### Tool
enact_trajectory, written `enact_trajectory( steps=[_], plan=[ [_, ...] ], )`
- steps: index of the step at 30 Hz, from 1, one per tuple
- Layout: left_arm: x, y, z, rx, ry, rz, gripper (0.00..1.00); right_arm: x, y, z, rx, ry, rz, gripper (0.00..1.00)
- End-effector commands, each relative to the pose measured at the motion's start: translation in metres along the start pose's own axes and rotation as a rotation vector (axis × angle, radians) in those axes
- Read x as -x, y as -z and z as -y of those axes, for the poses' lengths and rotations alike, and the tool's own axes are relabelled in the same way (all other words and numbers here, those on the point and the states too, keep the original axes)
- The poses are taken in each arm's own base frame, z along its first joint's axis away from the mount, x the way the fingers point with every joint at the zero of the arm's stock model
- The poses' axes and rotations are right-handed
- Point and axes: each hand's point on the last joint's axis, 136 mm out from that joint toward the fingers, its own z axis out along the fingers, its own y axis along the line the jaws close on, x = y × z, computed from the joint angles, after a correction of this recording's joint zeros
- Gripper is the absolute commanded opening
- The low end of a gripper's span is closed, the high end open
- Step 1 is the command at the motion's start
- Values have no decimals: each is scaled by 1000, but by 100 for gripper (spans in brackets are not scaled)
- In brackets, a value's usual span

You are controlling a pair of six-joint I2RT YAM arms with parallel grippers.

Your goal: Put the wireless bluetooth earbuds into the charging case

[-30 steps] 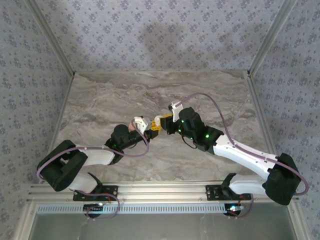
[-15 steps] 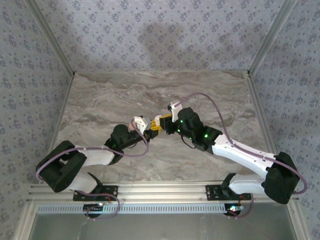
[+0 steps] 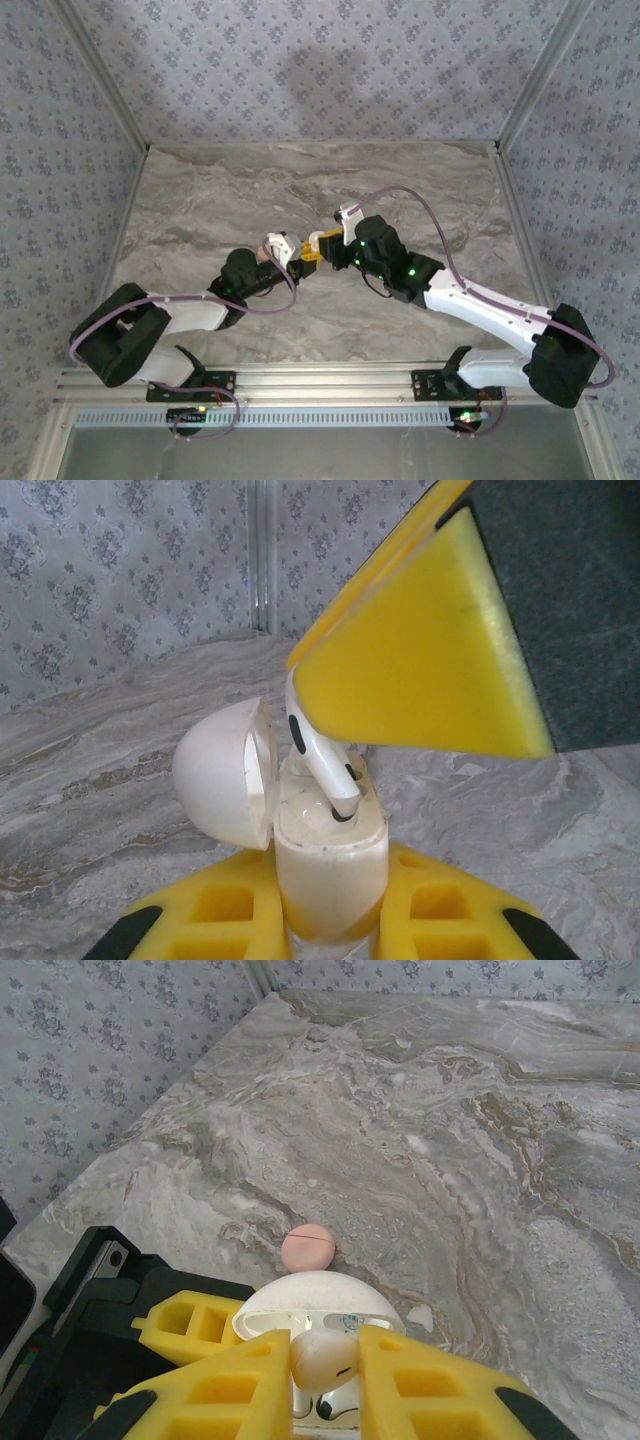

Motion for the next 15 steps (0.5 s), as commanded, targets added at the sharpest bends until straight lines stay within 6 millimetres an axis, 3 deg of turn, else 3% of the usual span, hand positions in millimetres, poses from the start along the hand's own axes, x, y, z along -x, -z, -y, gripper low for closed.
enact_trajectory(
  steps=[1, 15],
  plan=[
    [37, 1, 4, -3, -42, 112, 13, -10, 6, -3, 13, 26, -41, 22],
    [38, 3, 6, -7, -59, 106, 13, -14, 7, -12, 63, 44, -57, 23]
  ],
)
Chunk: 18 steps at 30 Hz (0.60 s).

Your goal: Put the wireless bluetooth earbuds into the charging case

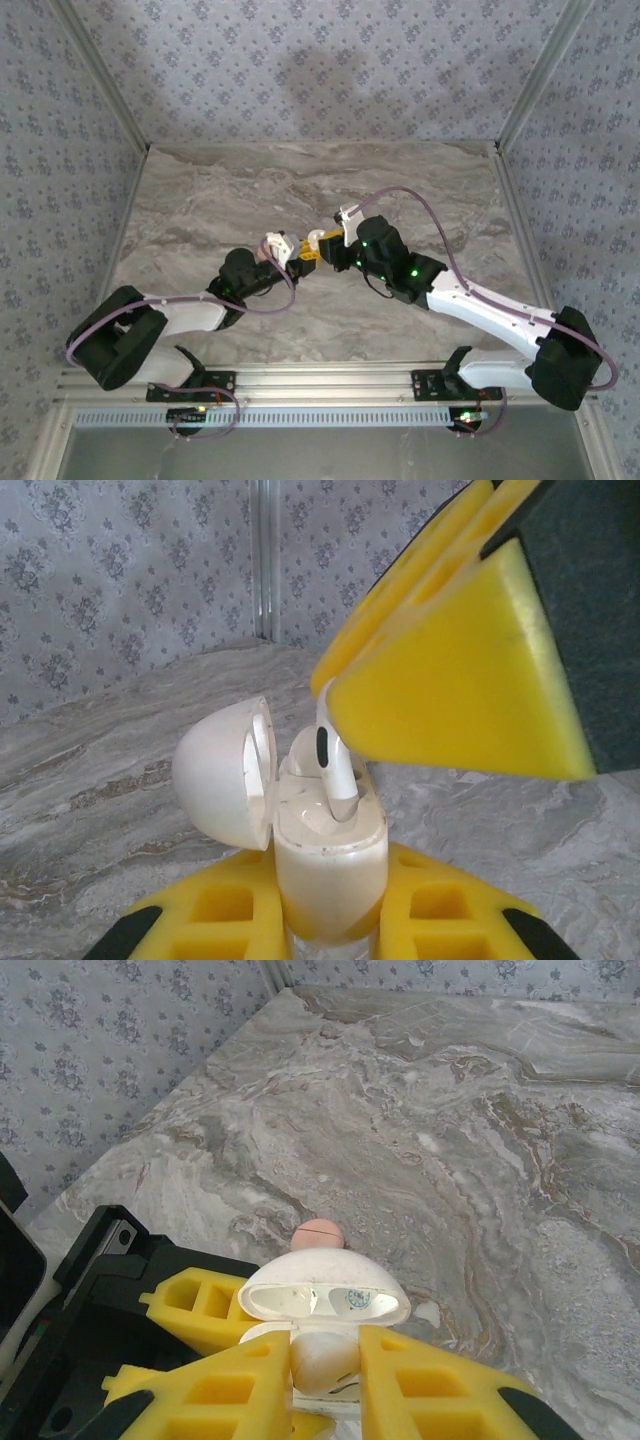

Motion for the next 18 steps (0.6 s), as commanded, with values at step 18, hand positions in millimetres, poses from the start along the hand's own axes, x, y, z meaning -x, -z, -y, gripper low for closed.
enact_trajectory(
  steps=[18],
  plan=[
    [29, 0, 10, -22, -84, 71, 13, -1, 8, -13, 51, 37, -25, 40]
  ],
)
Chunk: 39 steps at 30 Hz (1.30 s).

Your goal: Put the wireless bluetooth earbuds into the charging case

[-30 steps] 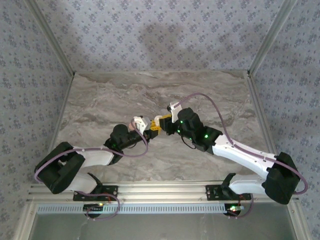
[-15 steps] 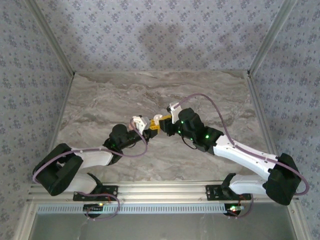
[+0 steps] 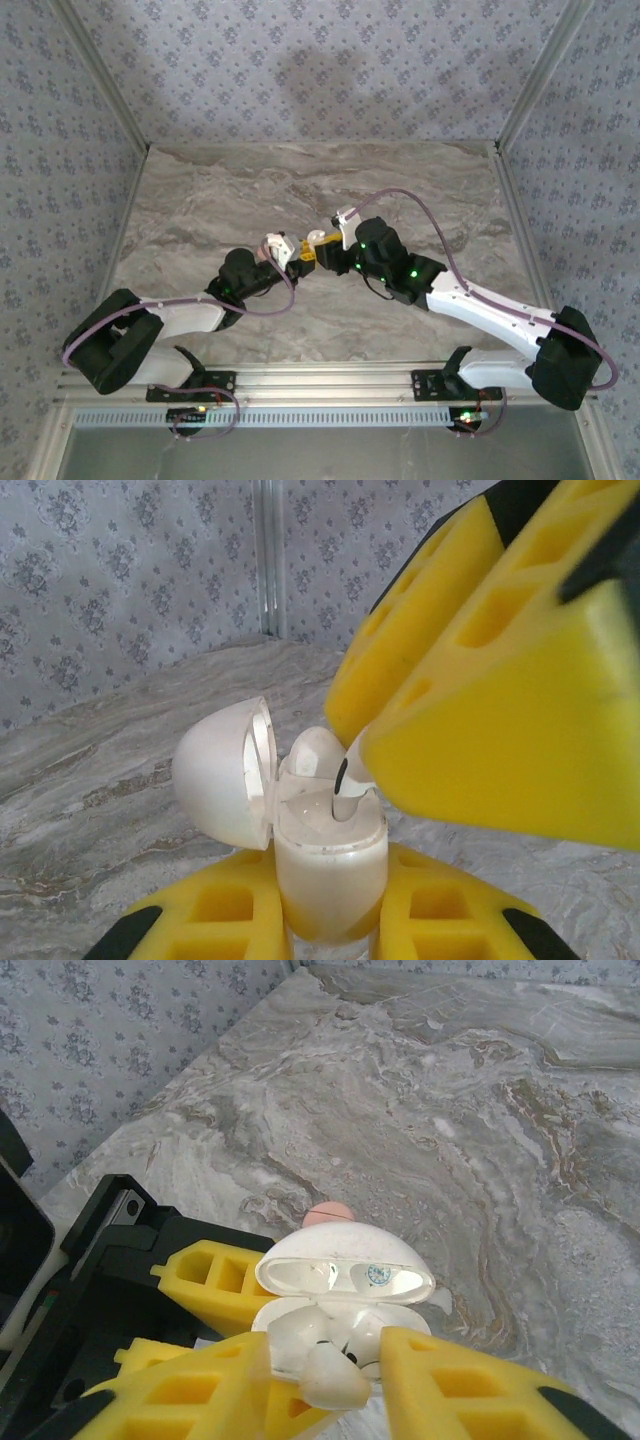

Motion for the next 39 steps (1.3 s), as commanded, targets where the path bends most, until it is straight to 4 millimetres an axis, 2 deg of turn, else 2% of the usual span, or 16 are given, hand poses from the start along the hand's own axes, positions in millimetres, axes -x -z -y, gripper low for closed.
enact_trajectory(
  steps=[1, 6, 14, 18, 26, 39],
  plan=[
    [30, -1, 8, -27, -55, 86, 13, 9, 10, -8, 29, 14, 15, 43],
    [28, -1, 7, -23, -56, 80, 13, 22, 24, -15, 73, 9, 62, 57],
    [27, -1, 9, -28, -64, 72, 13, 34, 45, -21, 173, -46, 104, 62],
    [27, -1, 9, -27, -65, 73, 13, 31, 44, -17, 216, -110, 74, 59],
    [29, 0, 10, -32, -68, 77, 13, 13, 32, -1, 271, -275, -4, 46],
    [30, -1, 11, -32, -71, 77, 13, 6, 19, 0, 311, -308, -43, 42]
  ],
)
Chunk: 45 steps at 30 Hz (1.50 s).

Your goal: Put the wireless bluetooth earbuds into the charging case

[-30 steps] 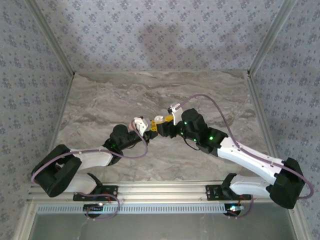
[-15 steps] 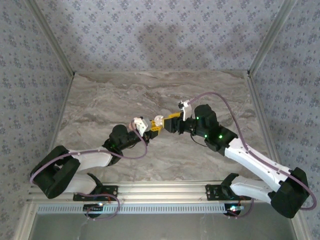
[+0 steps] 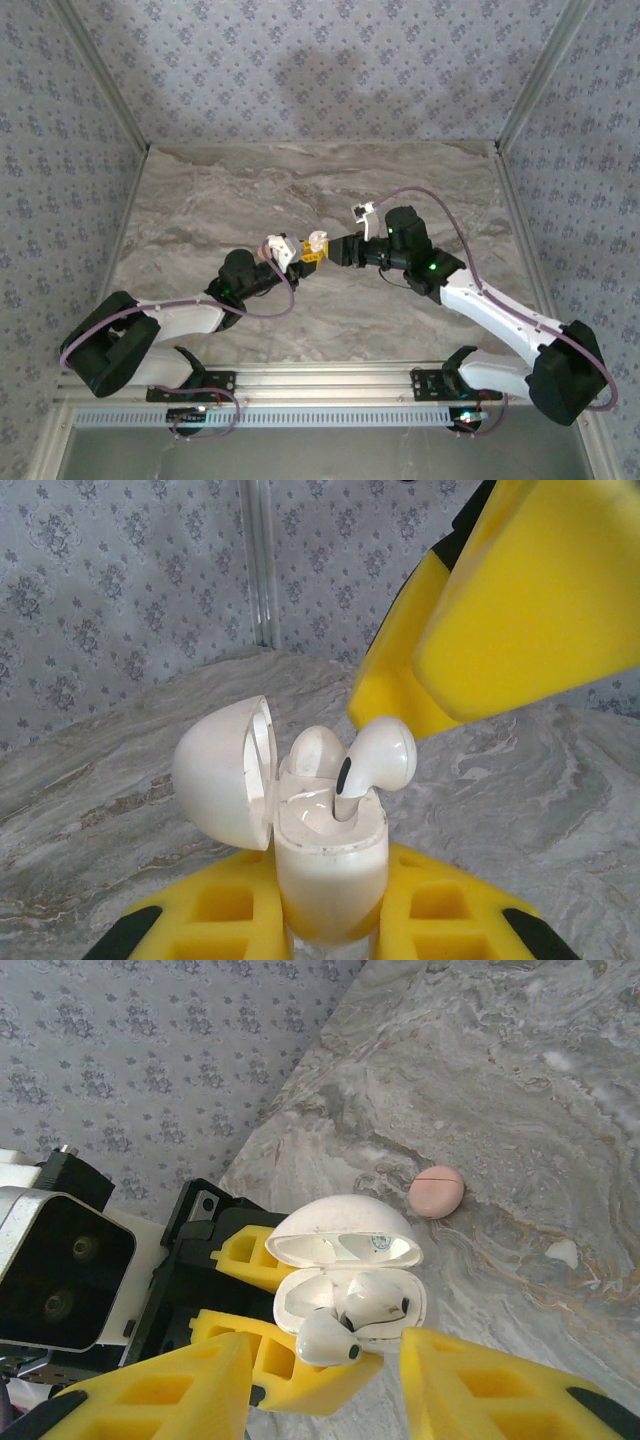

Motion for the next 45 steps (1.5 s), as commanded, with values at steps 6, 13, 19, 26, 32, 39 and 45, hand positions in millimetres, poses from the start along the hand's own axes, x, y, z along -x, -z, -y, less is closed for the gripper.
enact_trajectory(
  steps=[6, 13, 19, 26, 32, 39, 45],
  plan=[
    [22, -2, 4, -14, -38, 56, 13, 1, -2, -10, 67, -9, -10, 37],
    [22, -2, 3, -12, -38, 56, 13, -2, -2, -15, 89, -7, -26, 34],
    [22, -1, 4, -13, -36, 55, 13, -3, -3, -17, 92, -4, -31, 33],
    [23, -1, 3, -10, -36, 57, 13, -2, -4, -21, 102, 3, -33, 32],
    [23, -1, 3, -11, -36, 56, 13, -3, -6, -25, 113, 9, -42, 31],
    [22, 0, 3, -9, -37, 54, 13, 1, -7, -29, 123, 22, -33, 30],
    [21, 0, 4, -9, -37, 51, 13, 0, -5, -29, 109, 25, -39, 39]
  ],
)
